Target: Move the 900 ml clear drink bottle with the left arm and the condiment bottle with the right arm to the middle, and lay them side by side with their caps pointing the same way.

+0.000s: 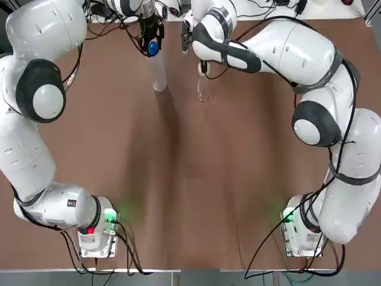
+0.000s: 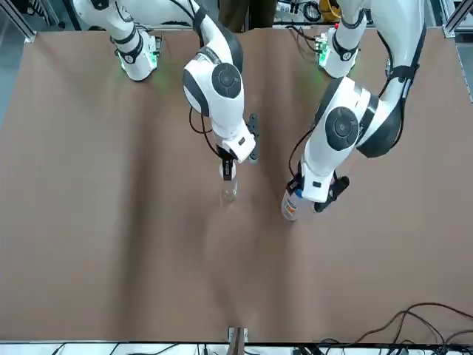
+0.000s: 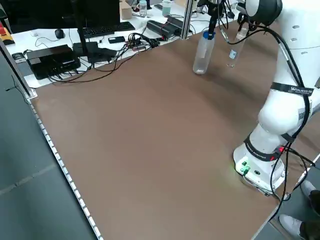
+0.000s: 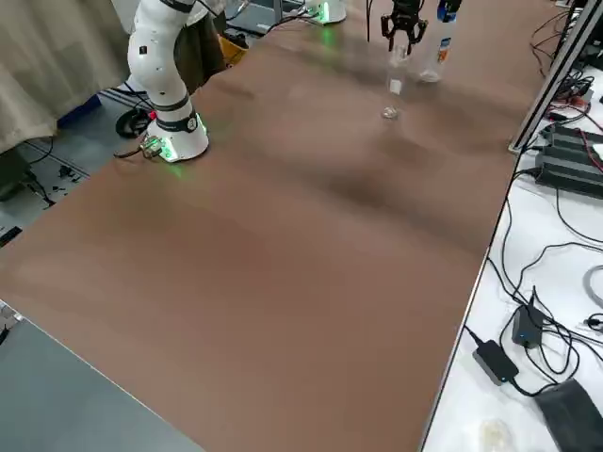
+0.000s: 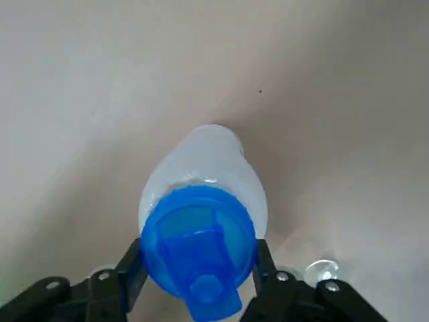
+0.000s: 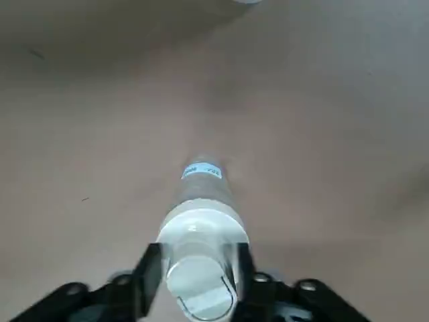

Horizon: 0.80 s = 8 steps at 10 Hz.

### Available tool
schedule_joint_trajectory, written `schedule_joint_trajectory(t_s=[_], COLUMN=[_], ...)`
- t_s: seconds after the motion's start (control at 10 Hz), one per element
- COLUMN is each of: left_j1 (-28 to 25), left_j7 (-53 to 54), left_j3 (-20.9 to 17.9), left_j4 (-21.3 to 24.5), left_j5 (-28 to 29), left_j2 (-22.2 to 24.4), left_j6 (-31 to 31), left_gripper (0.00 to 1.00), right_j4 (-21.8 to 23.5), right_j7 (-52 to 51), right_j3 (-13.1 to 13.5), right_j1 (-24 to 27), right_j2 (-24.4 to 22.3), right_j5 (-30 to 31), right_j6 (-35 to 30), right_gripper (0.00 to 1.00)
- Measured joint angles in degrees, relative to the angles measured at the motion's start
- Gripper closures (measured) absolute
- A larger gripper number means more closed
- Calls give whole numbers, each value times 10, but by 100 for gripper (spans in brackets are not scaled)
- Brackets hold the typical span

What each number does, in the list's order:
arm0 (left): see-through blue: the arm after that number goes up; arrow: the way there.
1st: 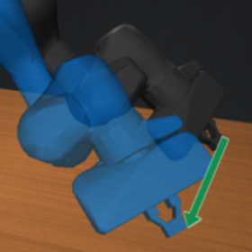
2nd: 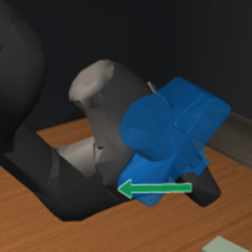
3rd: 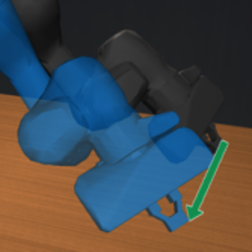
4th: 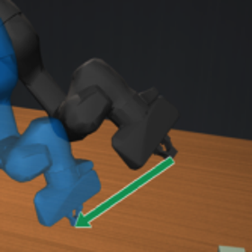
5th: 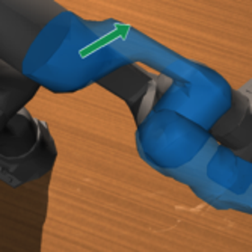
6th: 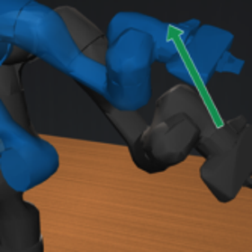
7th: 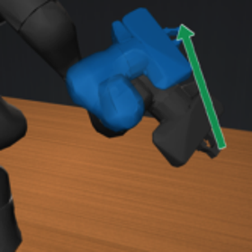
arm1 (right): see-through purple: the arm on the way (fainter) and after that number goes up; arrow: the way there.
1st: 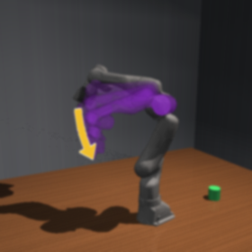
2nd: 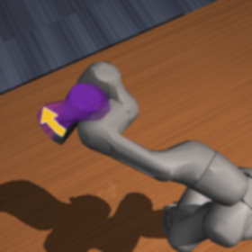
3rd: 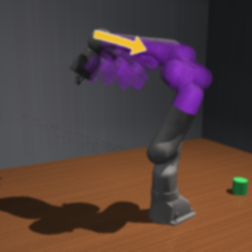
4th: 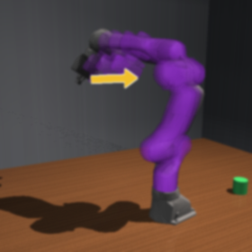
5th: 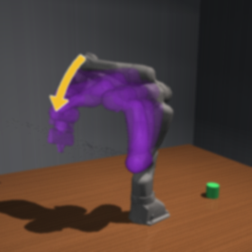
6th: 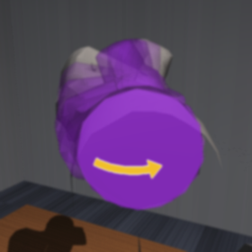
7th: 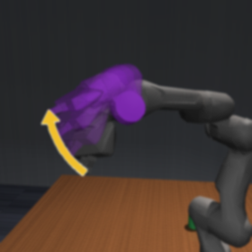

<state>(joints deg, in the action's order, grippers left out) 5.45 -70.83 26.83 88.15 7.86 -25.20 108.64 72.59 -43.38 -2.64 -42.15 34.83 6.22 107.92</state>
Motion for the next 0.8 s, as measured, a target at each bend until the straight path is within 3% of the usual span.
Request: schedule_joint_trajectory(t_s=[0.1,0.2,0.8], left_j1=[-1,-2,1], left_j7=[-42,-89,-255], left_j3=[-1,-3,-14], left_j4=[0,0,-1], left_j5=[0,-1,-7], left_j2=[0,-1,-15], left_j6=[10,19,26], left_gripper=[33,33,33], right_j4=[-1,-1,-1], right_j7=[0,0,1], right_j3=[-1,-2,-3], right_j1=[0,0,-1], right_j2=[-1,-1,-1], right_j5=[-2,-2,-2], right_j6=[-1,-1,-2], right_gripper=[63,65,66])
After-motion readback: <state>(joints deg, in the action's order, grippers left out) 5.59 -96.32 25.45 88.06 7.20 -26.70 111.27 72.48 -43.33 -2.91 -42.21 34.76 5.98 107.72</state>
